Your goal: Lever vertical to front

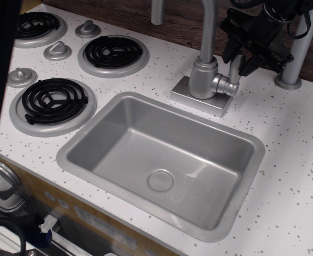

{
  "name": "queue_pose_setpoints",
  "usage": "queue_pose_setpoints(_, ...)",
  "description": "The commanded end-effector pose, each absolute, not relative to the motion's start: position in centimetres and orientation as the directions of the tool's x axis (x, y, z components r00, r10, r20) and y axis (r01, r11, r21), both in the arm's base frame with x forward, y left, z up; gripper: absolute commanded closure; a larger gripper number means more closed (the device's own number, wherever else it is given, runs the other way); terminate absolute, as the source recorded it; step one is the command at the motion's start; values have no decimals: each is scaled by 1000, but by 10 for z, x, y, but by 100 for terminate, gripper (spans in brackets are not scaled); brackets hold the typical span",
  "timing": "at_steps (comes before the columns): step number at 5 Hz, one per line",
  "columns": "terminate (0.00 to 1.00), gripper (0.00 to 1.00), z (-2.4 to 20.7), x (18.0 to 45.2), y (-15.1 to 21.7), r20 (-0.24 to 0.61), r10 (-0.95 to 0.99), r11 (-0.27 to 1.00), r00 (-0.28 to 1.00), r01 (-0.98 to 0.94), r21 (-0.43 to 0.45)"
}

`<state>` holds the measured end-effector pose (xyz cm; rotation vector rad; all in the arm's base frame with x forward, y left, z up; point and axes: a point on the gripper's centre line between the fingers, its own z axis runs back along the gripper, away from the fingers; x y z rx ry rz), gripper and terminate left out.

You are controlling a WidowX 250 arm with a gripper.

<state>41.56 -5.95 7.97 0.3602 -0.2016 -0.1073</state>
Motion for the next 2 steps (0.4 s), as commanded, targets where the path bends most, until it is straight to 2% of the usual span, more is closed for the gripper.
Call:
queue_pose_setpoints(1,0,100,90,393,-53,43,-36,941,998,20,336)
queue_pose_setpoints(2,0,100,80,380,-51,-13,-1,954,1000,5,299)
